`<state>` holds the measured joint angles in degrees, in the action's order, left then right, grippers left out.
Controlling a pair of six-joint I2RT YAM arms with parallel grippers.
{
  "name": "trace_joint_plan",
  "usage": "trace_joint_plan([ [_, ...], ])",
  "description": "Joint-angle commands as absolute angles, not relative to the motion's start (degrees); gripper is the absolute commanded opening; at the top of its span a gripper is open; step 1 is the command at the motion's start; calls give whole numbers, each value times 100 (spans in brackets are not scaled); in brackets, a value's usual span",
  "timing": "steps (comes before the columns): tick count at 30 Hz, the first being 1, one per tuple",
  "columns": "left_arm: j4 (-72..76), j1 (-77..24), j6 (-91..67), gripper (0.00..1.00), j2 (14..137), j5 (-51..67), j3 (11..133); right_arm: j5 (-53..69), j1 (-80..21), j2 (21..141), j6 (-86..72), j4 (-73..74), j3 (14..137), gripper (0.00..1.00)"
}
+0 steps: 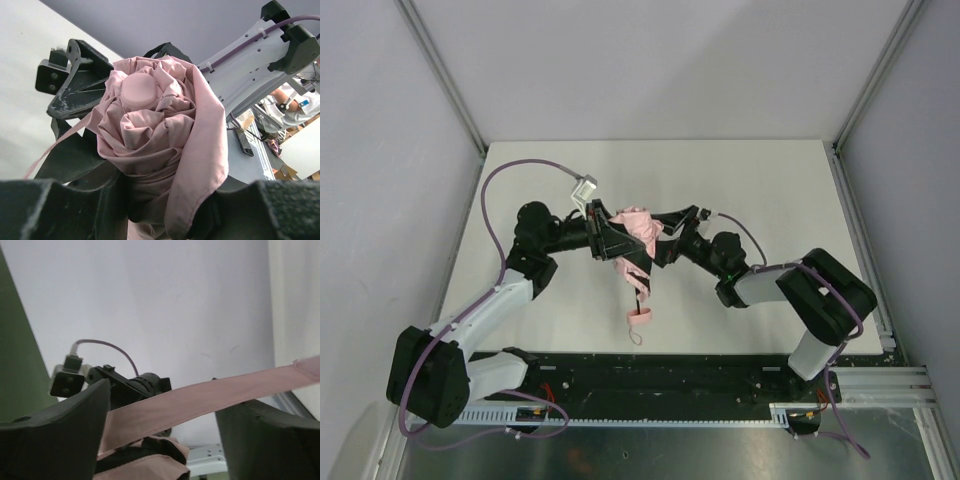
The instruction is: Put away the umbrella
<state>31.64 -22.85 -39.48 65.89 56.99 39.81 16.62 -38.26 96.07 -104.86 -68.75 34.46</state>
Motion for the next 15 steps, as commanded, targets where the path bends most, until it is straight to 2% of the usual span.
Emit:
trace_joint_plan([
  [1, 3628, -2335, -4128, 0, 6358, 5821, 4208, 856, -3814, 9755, -10628, -8116, 3352, 71],
  [4, 3645, -2335, -4150, 0, 6302, 5752, 4121, 731, -3622, 9759, -9991, -8459, 3308, 31],
  [6, 3651, -2335, -4175, 0, 6282, 5617, 4038, 631, -3562, 9680, -9520, -8581, 3198, 10],
  [7, 3654, -2328, -4219, 0, 6283, 5480, 3983, 518, -3556, 9604, -9256, -8654, 3089, 5],
  [9, 3651, -2318, -4425, 0, 6350, 5119, 3857, 244, -3587, 9393, -8706, -8810, 2807, 1],
  [15, 3637, -2346, -4939, 0, 6999, 4347, 3563, -101, -3674, 8234, -6797, -8376, 2416, 0],
])
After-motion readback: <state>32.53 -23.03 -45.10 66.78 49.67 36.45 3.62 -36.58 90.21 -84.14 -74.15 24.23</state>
